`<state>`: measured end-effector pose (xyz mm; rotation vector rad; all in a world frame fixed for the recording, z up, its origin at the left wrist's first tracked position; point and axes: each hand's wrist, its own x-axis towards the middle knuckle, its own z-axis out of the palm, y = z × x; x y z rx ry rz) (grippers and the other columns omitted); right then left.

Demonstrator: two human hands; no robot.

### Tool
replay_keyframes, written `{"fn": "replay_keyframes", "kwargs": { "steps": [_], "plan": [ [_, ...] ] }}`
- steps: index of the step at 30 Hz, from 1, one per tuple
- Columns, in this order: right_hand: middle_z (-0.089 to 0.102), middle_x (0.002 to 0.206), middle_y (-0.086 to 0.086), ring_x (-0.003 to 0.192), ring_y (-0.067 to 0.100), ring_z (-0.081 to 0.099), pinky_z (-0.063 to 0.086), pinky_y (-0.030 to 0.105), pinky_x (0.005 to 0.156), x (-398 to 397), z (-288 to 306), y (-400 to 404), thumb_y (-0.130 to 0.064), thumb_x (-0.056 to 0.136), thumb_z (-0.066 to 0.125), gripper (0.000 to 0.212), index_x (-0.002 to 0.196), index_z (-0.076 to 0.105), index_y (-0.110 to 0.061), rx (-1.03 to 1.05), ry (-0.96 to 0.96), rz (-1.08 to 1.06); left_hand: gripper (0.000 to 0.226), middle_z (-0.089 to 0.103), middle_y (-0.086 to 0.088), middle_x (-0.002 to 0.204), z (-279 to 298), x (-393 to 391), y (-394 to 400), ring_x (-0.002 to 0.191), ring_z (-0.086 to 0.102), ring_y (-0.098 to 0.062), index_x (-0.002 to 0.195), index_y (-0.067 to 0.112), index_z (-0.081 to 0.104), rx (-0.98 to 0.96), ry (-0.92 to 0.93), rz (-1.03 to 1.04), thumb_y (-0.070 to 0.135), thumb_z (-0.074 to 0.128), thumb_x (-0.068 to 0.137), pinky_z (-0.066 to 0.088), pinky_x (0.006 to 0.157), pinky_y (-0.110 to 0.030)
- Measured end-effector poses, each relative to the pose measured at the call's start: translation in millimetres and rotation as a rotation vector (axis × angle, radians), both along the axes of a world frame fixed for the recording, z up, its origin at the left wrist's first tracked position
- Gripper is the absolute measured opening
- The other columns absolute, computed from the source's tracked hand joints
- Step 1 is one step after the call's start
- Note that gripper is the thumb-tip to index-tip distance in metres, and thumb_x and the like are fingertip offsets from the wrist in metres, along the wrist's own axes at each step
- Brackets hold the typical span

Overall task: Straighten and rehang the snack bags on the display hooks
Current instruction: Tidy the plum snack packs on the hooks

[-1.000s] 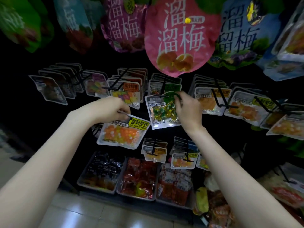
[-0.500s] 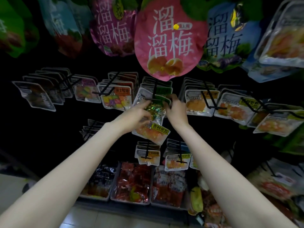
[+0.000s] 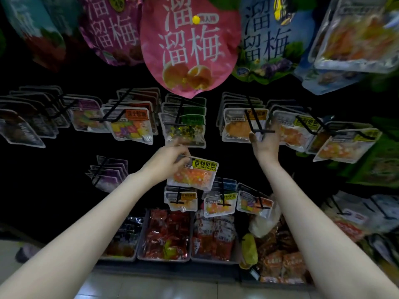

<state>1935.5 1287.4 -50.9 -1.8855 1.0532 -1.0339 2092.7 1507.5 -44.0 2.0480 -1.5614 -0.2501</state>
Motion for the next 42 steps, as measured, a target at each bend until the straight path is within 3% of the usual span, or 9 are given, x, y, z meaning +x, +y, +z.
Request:
{"fn": "replay_keyframes", "kwargs": {
  "steps": [4, 10, 13, 17, 20, 25, 33, 36, 42],
  "plan": [
    [0.022, 0.154, 0.007, 0.142, 0.023, 0.02, 0.023, 0.029, 0.112, 11, 7, -18, -0.014, 0.085, 0.067, 0.079, 0.147, 0.019, -0.011, -0.016, 0.026, 0.066, 0.014, 0.049, -0.006, 0.129, 0, -12, -5, 0.117, 0.048, -0.021, 0.096, 0.007, 0.064, -0.046, 0.024, -0.007, 0.016, 0.053, 0.093, 0.04, 0.094, -0.033],
    [0.05, 0.125, 0.01, 0.11, 0.018, 0.05, 0.041, 0.01, 0.074, 4, 17, -24, -0.006, 0.094, 0.051, 0.043, 0.136, 0.039, -0.005, 0.102, -0.034, 0.095, 0.009, 0.066, 0.003, 0.091, 11, -27, -9, 0.091, 0.063, -0.013, 0.092, 0.015, 0.063, -0.1, 0.287, 0.064, 0.015, 0.055, 0.092, 0.048, 0.083, -0.027],
    [0.061, 0.114, 0.014, 0.102, 0.022, 0.056, 0.044, 0.028, 0.083, -4, 16, -23, -0.011, 0.095, 0.052, 0.026, 0.118, 0.059, -0.003, 0.096, -0.026, 0.118, 0.01, 0.065, 0.007, 0.088, 13, -32, -12, 0.087, 0.062, -0.008, 0.093, 0.016, 0.065, -0.107, 0.31, 0.045, 0.014, 0.055, 0.092, 0.047, 0.081, -0.026],
    [0.061, 0.122, 0.013, 0.116, 0.026, 0.054, 0.044, 0.037, 0.095, -24, 26, -23, -0.012, 0.093, 0.056, 0.025, 0.116, 0.062, -0.005, 0.051, 0.047, 0.206, 0.013, 0.066, 0.005, 0.091, 14, -36, -19, 0.084, 0.06, 0.0, 0.097, 0.013, 0.068, -0.108, 0.264, 0.024, 0.014, 0.056, 0.091, 0.045, 0.072, -0.013],
    [0.06, 0.119, 0.007, 0.115, 0.019, 0.052, 0.041, 0.034, 0.099, -47, 32, -15, -0.016, 0.089, 0.062, 0.029, 0.116, 0.061, -0.004, 0.019, 0.087, 0.279, 0.01, 0.066, 0.004, 0.088, 15, -38, -25, 0.082, 0.061, -0.004, 0.094, 0.015, 0.067, -0.108, 0.284, 0.031, 0.013, 0.058, 0.09, 0.046, 0.072, -0.02],
    [0.056, 0.085, 0.011, 0.079, 0.012, 0.051, 0.034, 0.028, 0.072, -84, 56, -8, -0.009, 0.087, 0.062, 0.008, 0.088, 0.063, -0.002, -0.07, 0.203, 0.515, 0.012, 0.067, 0.007, 0.081, 17, -42, -33, 0.082, 0.064, -0.014, 0.083, 0.024, 0.066, -0.068, 0.312, 0.017, 0.014, 0.061, 0.088, 0.048, 0.076, -0.029],
    [0.05, 0.073, 0.0, 0.069, 0.016, 0.046, 0.031, 0.032, 0.063, -101, 69, -7, -0.017, 0.087, 0.062, 0.012, 0.077, 0.057, -0.014, -0.321, 0.571, 0.559, 0.013, 0.069, 0.001, 0.08, 24, -53, -51, 0.074, 0.062, -0.011, 0.081, 0.024, 0.067, -0.05, 0.299, -0.048, 0.013, 0.062, 0.087, 0.044, 0.066, -0.025],
    [0.045, 0.064, -0.003, 0.061, 0.013, 0.041, 0.027, 0.029, 0.055, -113, 62, -14, -0.017, 0.089, 0.06, 0.023, 0.068, 0.05, -0.019, -0.233, 0.631, 0.453, 0.012, 0.067, 0.014, 0.079, 24, -60, -59, 0.072, 0.06, 0.006, 0.084, 0.024, 0.068, -0.095, 0.337, -0.036, 0.014, 0.062, 0.087, 0.044, 0.067, -0.013],
    [0.066, 0.092, 0.011, 0.09, 0.027, 0.061, 0.042, 0.034, 0.069, -136, 44, -27, -0.017, 0.089, 0.06, 0.01, 0.093, 0.064, -0.008, -0.052, 0.637, 0.279, 0.013, 0.067, 0.007, 0.084, 20, -108, -90, 0.08, 0.062, -0.001, 0.095, 0.014, 0.069, -0.132, 0.303, -0.041, 0.017, 0.058, 0.091, 0.046, 0.069, -0.007]
  ]
}}
